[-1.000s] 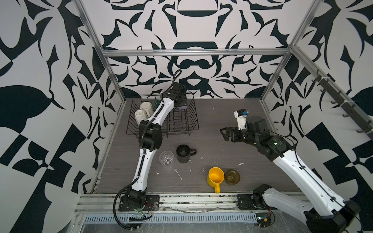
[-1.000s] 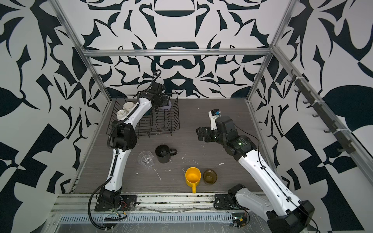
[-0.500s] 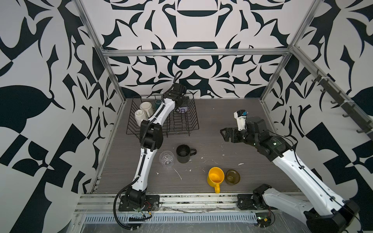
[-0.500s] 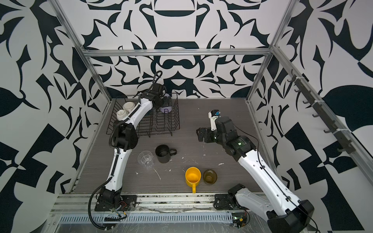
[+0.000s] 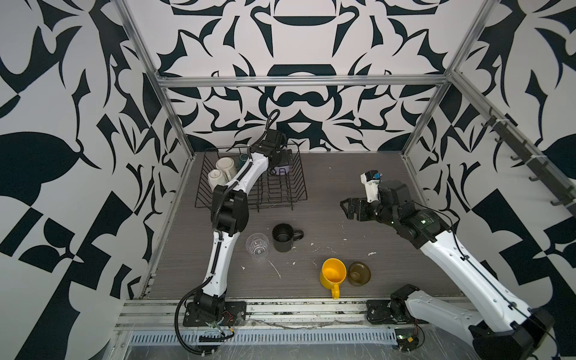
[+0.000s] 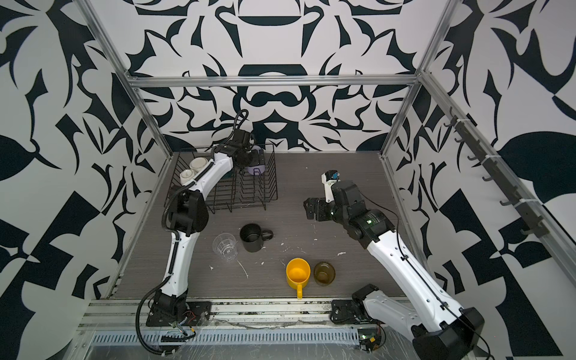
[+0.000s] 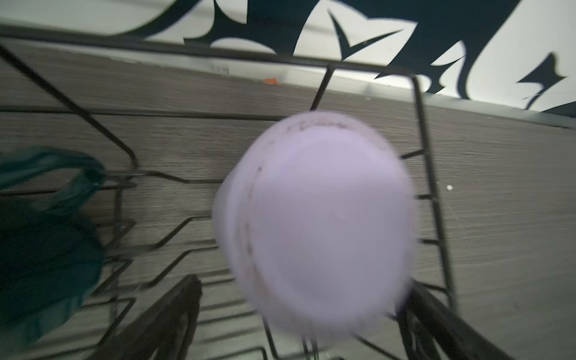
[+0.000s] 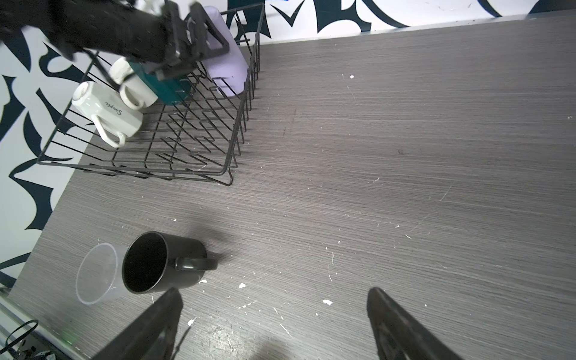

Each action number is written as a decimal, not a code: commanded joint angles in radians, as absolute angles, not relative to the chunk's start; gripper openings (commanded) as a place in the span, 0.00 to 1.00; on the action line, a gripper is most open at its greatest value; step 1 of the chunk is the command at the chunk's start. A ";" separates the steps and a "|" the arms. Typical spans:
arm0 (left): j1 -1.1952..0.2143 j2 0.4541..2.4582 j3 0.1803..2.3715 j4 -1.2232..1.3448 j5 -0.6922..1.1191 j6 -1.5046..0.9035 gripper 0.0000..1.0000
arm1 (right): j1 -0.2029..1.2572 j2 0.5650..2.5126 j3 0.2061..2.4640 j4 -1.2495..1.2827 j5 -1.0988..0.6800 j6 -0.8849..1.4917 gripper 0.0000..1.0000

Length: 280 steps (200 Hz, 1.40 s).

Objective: Load cups into a dish rack
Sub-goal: Place the cup upside down at the dish rack.

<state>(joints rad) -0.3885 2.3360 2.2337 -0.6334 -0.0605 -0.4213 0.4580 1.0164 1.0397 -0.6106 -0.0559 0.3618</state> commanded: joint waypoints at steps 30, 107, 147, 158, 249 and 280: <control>-0.392 2.025 2.057 -0.557 -0.105 -0.407 0.99 | 0.460 1.031 1.075 -0.752 0.024 0.340 0.91; -0.392 1.536 1.568 -0.454 -0.209 -0.346 0.99 | 0.462 0.970 0.991 -0.947 -0.005 0.396 0.75; -0.391 1.381 1.455 -0.473 -0.242 -0.233 0.99 | 0.542 0.900 0.897 -1.014 0.041 0.516 0.69; -0.391 1.336 1.411 -0.457 -0.258 -0.208 0.99 | 0.588 0.874 0.876 -1.033 0.079 0.564 0.68; -0.375 1.195 1.268 -0.384 -0.312 -0.097 0.99 | 0.876 0.777 0.778 -1.221 0.237 0.958 0.56; -0.373 1.192 1.250 -0.378 -0.302 -0.085 0.99 | 0.896 0.785 0.763 -1.238 0.247 0.996 0.54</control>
